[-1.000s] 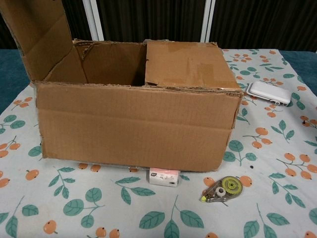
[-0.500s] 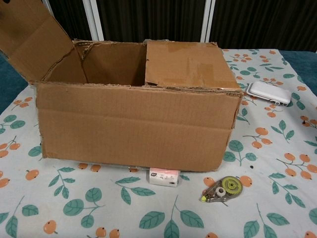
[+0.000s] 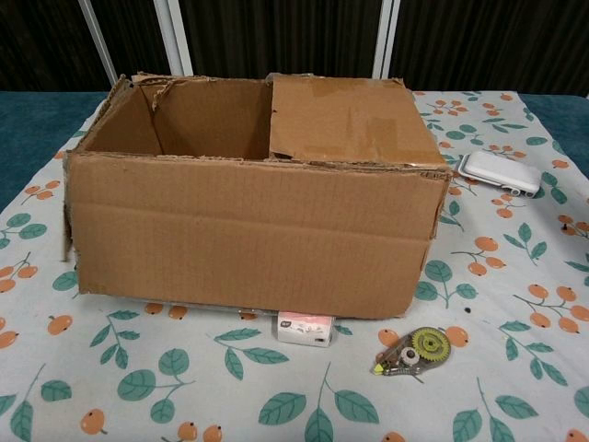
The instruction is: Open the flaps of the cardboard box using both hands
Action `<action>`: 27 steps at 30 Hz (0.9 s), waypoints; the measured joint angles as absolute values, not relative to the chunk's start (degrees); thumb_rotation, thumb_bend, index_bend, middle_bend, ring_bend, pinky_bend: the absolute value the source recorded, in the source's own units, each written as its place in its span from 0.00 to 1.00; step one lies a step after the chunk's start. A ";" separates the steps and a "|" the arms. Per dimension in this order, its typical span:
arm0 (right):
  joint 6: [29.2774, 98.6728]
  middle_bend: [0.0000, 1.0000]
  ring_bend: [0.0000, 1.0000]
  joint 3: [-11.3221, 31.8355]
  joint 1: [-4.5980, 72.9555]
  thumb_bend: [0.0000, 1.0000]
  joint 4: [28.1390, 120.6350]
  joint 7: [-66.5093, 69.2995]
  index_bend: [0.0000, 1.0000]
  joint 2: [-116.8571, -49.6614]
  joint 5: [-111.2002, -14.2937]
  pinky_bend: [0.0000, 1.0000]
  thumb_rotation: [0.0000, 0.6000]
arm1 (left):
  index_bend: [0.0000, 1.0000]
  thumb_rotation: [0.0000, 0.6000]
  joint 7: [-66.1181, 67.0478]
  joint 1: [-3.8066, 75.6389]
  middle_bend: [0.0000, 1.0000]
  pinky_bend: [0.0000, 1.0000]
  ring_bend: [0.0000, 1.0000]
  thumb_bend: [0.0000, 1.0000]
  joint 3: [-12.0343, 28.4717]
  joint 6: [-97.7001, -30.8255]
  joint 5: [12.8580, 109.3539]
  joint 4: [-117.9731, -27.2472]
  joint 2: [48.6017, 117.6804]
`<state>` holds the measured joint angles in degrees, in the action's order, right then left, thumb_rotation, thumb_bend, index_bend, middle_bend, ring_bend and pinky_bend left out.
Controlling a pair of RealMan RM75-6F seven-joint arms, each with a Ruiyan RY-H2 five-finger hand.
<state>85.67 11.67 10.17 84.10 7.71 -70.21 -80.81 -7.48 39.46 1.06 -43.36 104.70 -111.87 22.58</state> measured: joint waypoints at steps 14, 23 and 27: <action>85.20 0.00 0.00 12.29 10.29 0.36 87.26 6.28 0.00 -69.15 -79.65 0.22 1.00 | 0.00 1.00 7.74 22.51 0.00 0.06 0.00 0.09 2.34 -72.13 88.76 -107.62 41.92; 79.59 0.00 0.00 14.10 15.13 0.36 94.45 0.46 0.00 -65.23 -79.89 0.22 1.00 | 0.00 1.00 9.40 13.02 0.00 0.06 0.00 0.09 4.79 -86.44 78.30 -104.07 56.93; 75.83 0.00 0.00 15.18 18.98 0.36 96.29 -2.15 0.00 -63.43 -81.24 0.22 1.00 | 0.00 1.00 7.28 11.01 0.00 0.06 0.00 0.09 5.58 -88.56 77.08 -100.61 60.09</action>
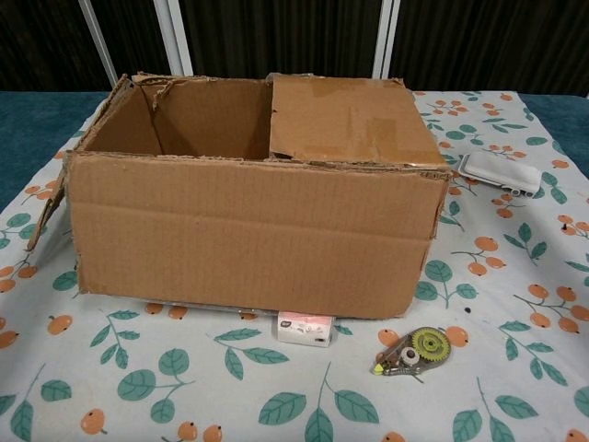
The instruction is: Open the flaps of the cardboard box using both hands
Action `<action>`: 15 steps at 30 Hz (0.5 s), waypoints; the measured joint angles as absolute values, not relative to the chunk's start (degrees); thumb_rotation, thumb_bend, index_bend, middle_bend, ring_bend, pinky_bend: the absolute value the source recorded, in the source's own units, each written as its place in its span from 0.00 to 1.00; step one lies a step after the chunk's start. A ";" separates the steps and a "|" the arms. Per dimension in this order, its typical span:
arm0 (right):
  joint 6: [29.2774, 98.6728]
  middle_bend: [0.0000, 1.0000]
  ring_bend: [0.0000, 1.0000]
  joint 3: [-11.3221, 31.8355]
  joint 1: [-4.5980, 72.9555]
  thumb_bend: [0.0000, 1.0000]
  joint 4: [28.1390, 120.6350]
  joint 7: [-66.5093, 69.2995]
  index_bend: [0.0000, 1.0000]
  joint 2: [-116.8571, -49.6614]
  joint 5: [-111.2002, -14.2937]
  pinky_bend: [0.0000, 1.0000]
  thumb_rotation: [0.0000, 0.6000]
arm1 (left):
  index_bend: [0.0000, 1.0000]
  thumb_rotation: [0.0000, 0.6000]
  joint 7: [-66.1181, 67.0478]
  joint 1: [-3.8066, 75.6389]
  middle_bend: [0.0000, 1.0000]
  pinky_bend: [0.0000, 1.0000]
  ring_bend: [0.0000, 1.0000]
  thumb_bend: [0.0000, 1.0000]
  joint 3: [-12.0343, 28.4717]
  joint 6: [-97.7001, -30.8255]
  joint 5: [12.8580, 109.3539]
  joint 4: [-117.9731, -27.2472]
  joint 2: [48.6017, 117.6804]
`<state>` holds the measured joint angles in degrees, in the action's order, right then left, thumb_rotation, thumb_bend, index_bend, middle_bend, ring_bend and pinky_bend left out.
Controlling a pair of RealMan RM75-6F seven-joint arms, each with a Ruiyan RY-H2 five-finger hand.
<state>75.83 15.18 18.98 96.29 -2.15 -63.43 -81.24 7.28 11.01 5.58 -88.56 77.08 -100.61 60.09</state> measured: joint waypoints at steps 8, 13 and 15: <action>66.95 0.00 0.00 17.12 25.67 0.36 102.15 -6.07 0.00 -60.87 -80.43 0.22 1.00 | 0.00 1.00 3.16 9.61 0.00 0.06 0.00 0.09 6.23 -89.60 77.37 -94.96 63.45; 58.96 0.00 0.02 18.34 31.89 0.37 104.19 -7.32 0.04 -59.25 -80.05 0.22 1.00 | 0.00 1.00 0.74 9.34 0.00 0.06 0.00 0.10 6.52 -89.38 77.92 -93.08 64.70; 55.96 0.03 0.05 18.73 35.10 0.40 103.61 -7.51 0.09 -59.01 -81.41 0.22 1.00 | 0.00 1.00 -0.01 9.28 0.00 0.06 0.00 0.12 6.57 -89.06 77.88 -92.91 64.82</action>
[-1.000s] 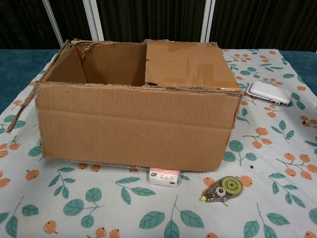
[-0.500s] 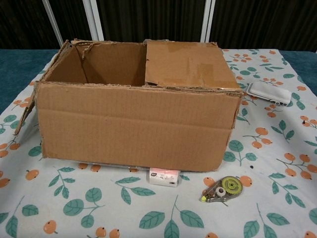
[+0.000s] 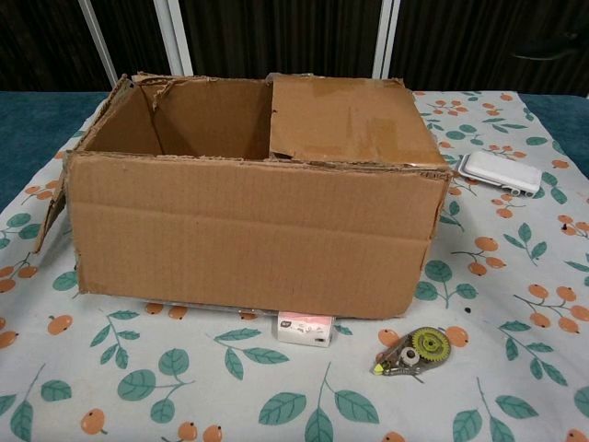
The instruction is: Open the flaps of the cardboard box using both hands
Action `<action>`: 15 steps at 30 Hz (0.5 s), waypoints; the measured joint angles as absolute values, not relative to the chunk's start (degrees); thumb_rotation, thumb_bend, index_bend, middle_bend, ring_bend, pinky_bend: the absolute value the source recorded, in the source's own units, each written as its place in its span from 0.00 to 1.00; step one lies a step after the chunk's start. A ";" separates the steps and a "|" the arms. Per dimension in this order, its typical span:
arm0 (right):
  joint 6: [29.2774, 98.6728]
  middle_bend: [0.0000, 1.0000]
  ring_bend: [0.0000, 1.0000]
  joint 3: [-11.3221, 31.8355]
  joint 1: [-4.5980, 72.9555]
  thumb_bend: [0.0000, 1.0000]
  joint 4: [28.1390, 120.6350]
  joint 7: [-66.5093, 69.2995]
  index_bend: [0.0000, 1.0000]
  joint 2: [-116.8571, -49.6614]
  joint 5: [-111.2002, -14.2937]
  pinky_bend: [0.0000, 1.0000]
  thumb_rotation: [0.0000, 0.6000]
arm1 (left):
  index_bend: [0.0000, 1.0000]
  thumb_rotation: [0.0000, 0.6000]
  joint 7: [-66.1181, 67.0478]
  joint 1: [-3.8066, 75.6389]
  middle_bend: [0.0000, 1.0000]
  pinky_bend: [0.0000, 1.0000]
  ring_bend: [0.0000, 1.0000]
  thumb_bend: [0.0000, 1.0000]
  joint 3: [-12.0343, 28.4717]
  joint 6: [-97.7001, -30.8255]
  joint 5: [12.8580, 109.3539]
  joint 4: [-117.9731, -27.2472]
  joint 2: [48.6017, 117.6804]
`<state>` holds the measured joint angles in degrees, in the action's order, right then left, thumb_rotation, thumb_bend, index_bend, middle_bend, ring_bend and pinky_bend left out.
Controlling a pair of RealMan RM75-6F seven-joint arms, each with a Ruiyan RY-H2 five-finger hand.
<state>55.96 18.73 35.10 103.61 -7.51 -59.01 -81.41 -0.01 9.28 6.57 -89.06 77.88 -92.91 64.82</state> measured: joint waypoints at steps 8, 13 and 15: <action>46.11 0.23 0.20 18.82 48.20 0.88 96.45 -2.43 0.26 -60.18 -92.34 0.28 1.00 | 0.00 1.00 -3.36 8.73 0.00 0.07 0.00 0.14 6.84 -88.31 78.10 -91.56 65.39; 40.70 0.27 0.21 17.13 56.40 1.00 92.65 2.10 0.32 -62.15 -98.81 0.29 1.00 | 0.00 1.00 -4.31 8.73 0.00 0.06 0.00 0.14 6.97 -87.74 78.67 -90.68 65.75; 38.48 0.27 0.21 16.20 59.66 1.00 90.95 3.72 0.32 -63.40 -100.56 0.29 1.00 | 0.00 1.00 -4.69 8.69 0.00 0.06 0.00 0.14 7.01 -87.73 78.91 -90.47 65.83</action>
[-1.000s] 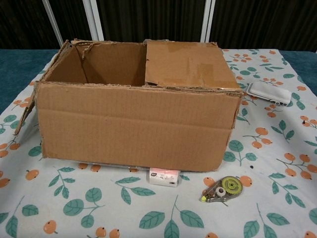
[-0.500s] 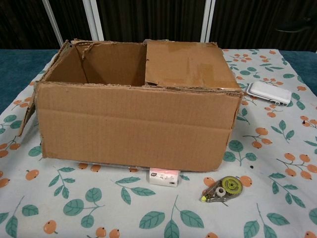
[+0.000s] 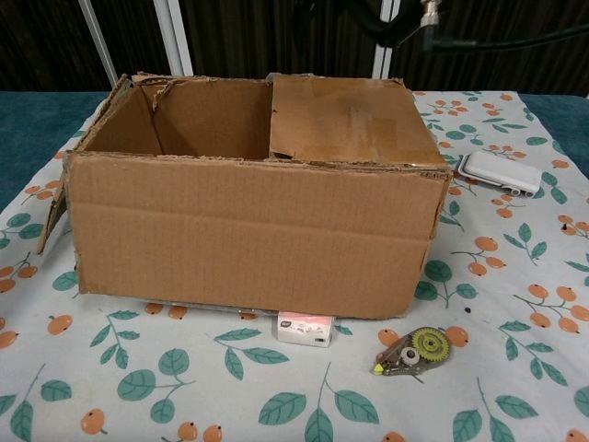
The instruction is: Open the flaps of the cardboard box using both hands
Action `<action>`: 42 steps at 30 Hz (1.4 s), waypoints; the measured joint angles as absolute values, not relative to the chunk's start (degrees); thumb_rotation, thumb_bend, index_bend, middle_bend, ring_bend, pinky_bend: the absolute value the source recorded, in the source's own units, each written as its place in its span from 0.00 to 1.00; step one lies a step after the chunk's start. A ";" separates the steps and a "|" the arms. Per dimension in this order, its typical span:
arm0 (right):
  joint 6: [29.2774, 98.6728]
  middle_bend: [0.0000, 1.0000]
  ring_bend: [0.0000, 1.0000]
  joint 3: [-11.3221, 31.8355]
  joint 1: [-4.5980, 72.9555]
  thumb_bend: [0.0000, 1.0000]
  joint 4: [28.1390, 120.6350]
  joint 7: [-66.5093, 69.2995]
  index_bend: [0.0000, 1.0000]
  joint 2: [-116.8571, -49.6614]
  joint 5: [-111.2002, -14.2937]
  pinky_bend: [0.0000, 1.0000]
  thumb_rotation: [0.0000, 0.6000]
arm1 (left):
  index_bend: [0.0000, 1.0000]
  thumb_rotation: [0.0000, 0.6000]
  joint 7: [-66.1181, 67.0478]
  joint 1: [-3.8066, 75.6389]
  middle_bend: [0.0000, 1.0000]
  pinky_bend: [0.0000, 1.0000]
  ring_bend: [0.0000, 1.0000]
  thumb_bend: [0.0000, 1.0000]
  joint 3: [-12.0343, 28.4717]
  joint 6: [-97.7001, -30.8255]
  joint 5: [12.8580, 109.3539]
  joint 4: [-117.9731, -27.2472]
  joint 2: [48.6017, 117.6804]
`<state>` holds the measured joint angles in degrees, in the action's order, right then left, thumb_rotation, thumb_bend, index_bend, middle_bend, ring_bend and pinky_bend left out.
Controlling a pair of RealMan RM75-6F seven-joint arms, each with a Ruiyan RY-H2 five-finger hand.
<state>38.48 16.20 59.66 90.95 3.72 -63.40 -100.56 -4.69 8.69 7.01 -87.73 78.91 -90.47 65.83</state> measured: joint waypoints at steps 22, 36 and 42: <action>31.05 0.27 0.22 8.41 75.66 1.00 77.15 7.72 0.37 -78.21 -101.82 0.29 1.00 | 0.00 1.00 -10.13 8.55 0.00 0.07 0.00 0.15 7.50 -84.81 79.10 -89.77 65.83; 30.79 0.30 0.23 6.22 77.14 1.00 77.52 1.34 0.47 -75.27 -101.62 0.29 1.00 | 0.00 1.00 -10.68 8.42 0.00 0.07 0.00 0.15 7.61 -84.57 79.68 -89.84 65.58; 30.19 0.30 0.23 4.68 77.65 1.00 79.28 -1.26 0.47 -72.87 -102.13 0.29 1.00 | 0.00 1.00 -10.91 8.39 0.00 0.07 0.00 0.15 7.56 -84.44 80.07 -90.03 65.40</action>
